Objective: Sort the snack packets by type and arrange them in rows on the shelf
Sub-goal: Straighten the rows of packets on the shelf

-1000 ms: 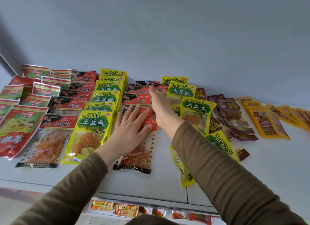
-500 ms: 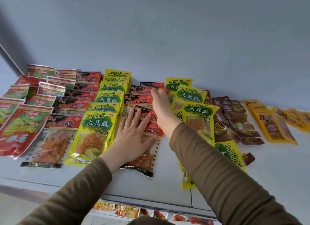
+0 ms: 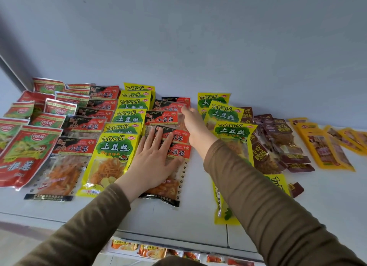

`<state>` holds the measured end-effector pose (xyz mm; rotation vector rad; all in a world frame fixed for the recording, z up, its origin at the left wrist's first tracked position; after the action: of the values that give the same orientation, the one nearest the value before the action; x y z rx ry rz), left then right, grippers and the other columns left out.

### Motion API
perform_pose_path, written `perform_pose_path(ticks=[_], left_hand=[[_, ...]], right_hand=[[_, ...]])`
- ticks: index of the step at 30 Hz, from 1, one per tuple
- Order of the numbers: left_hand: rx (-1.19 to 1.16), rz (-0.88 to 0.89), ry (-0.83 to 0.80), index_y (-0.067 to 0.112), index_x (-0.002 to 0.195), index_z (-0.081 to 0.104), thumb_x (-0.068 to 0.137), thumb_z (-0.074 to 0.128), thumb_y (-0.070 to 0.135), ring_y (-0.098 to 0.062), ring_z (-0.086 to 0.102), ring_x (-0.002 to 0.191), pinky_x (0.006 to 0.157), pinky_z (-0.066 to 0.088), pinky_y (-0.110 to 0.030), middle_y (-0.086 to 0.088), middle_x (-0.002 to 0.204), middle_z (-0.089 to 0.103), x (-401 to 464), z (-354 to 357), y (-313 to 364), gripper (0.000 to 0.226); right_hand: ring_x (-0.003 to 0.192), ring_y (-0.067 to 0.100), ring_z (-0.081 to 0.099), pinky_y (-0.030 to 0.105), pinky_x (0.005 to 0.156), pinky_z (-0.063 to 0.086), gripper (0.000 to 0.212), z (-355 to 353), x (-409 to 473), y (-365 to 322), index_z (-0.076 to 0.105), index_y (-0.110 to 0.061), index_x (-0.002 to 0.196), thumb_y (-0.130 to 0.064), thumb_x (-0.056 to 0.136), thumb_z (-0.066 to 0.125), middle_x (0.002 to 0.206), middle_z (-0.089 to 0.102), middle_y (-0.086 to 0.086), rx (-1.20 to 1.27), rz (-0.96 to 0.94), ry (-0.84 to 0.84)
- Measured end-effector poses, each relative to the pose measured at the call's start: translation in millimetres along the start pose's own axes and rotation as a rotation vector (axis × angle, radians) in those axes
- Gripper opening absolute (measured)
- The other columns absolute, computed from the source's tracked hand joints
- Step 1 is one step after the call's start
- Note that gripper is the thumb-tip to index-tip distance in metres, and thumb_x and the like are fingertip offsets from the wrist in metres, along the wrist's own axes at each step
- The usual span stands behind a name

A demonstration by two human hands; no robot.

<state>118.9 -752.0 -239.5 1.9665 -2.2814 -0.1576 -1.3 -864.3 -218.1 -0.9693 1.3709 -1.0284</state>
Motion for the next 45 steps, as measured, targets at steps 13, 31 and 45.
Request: perform_pose_path(ticks=[13, 31, 45], left_hand=[[0.004, -0.116, 0.096, 0.028, 0.164, 0.000, 0.096, 0.021, 0.076, -0.033, -0.001, 0.158, 0.126, 0.003, -0.048, -0.013, 0.172, 0.002, 3, -6, 1, 0.086], [0.014, -0.026, 0.078, 0.037, 0.163, -0.005, 0.087, 0.000, 0.084, -0.027, -0.016, 0.157, 0.127, -0.005, -0.042, -0.009, 0.171, -0.012, -21, -2, 6, 0.089], [-0.002, 0.011, 0.021, 0.040, 0.161, -0.010, 0.092, 0.010, 0.082, -0.025, -0.021, 0.156, 0.122, -0.012, -0.040, -0.005, 0.171, -0.017, -18, 4, 3, 0.083]], right_hand=[[0.098, 0.033, 0.071, 0.033, 0.063, 0.055, 0.044, 11, 22, -4, 0.052, 0.000, 0.131, -0.011, 0.093, 0.071, 0.117, 0.069, 0.020, 0.131, 0.081, -0.007], [0.076, 0.023, 0.071, 0.030, 0.059, 0.056, 0.015, 8, 31, 1, 0.061, -0.013, 0.102, -0.024, 0.096, 0.069, 0.094, 0.072, 0.008, 0.203, 0.050, -0.144], [0.085, 0.026, 0.071, 0.032, 0.062, 0.057, 0.017, 11, 37, 0, 0.058, -0.011, 0.113, -0.019, 0.099, 0.062, 0.103, 0.072, 0.010, 0.241, -0.046, -0.055]])
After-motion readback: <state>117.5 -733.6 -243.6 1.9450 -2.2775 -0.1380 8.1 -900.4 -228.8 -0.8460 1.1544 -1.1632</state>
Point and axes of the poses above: each hand's wrist, its own x-axis towards the middle knuckle, its own z-axis out of the palm, y = z × x, the point moved 6 cm from there along x, towards the middle knuckle
